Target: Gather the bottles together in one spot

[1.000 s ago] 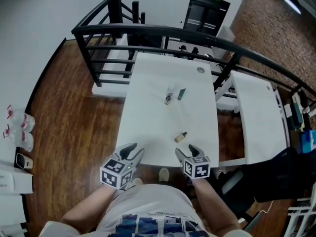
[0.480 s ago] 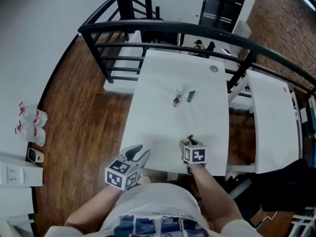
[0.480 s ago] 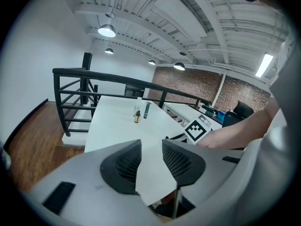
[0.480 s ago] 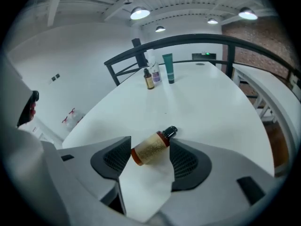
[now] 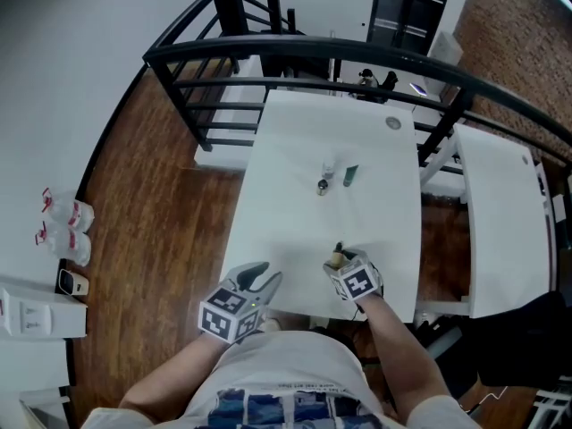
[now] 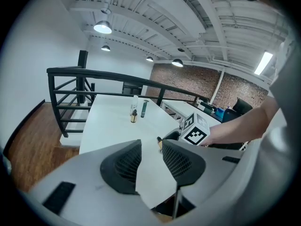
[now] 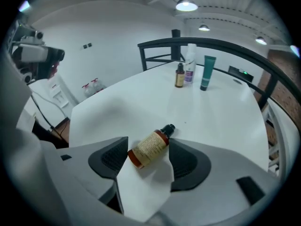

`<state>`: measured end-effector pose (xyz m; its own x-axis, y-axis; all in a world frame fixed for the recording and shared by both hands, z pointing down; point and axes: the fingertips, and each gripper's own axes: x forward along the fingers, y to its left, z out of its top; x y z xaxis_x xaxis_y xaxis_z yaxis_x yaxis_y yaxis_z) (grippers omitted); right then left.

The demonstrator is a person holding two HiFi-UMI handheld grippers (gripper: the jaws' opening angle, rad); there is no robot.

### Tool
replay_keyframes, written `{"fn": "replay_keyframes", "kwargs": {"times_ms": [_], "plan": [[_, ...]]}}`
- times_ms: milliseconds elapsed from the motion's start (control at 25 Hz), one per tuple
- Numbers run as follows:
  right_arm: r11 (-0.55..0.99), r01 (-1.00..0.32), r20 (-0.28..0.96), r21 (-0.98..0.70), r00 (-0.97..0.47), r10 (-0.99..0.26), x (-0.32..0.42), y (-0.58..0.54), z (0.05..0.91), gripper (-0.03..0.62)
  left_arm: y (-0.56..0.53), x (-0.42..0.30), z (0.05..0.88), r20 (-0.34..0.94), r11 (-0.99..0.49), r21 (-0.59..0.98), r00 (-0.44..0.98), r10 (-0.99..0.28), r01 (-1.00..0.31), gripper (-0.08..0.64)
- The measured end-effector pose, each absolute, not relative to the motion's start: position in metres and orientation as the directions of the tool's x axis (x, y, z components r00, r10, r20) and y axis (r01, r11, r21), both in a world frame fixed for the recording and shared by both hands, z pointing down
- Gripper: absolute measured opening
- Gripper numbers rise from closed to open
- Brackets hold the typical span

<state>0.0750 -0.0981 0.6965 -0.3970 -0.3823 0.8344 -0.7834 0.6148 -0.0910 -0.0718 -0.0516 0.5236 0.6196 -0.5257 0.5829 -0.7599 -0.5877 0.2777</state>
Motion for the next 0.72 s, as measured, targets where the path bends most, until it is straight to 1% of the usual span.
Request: {"fn": "replay_keyframes", "kwargs": {"times_ms": [40,120,280,480,720], "plan": [[0.628,-0.773,0.843,-0.086,-0.393,-0.368,0.077,-0.096,0.697,0.293,-0.052,-0.072,0.523,0.583,-0.588,0.276,0.618,-0.527,-0.761,0.115],[0.608,-0.787,0.844,-0.106,-0.394,-0.363,0.079,-0.095,0.700,0.297,-0.054,-0.073,0.523,0.583,-0.586,0.274,0.616,-0.530,-0.763,0.115],[0.564,-0.818,0.836,-0.111,-0.384,-0.392,0.078,-0.096,0.702,0.295,-0.051,-0.075,0.522,0.582,-0.589,0.276,0.620,-0.527,-0.760,0.115],[0.592,-0.799,0.839,-0.108,-0.392,-0.377,0.077,-0.086,0.697,0.281,-0.046,-0.083,0.521,0.580,-0.602,0.279,0.631,-0.516,-0.748,0.115],[0.620,-0.778,0.747,-0.104,-0.472,-0.468,0.056,-0.065,0.645,0.279,-0.038,-0.082,0.522,0.570,-0.643,0.314,0.680,-0.461,-0.699,0.115]]}}
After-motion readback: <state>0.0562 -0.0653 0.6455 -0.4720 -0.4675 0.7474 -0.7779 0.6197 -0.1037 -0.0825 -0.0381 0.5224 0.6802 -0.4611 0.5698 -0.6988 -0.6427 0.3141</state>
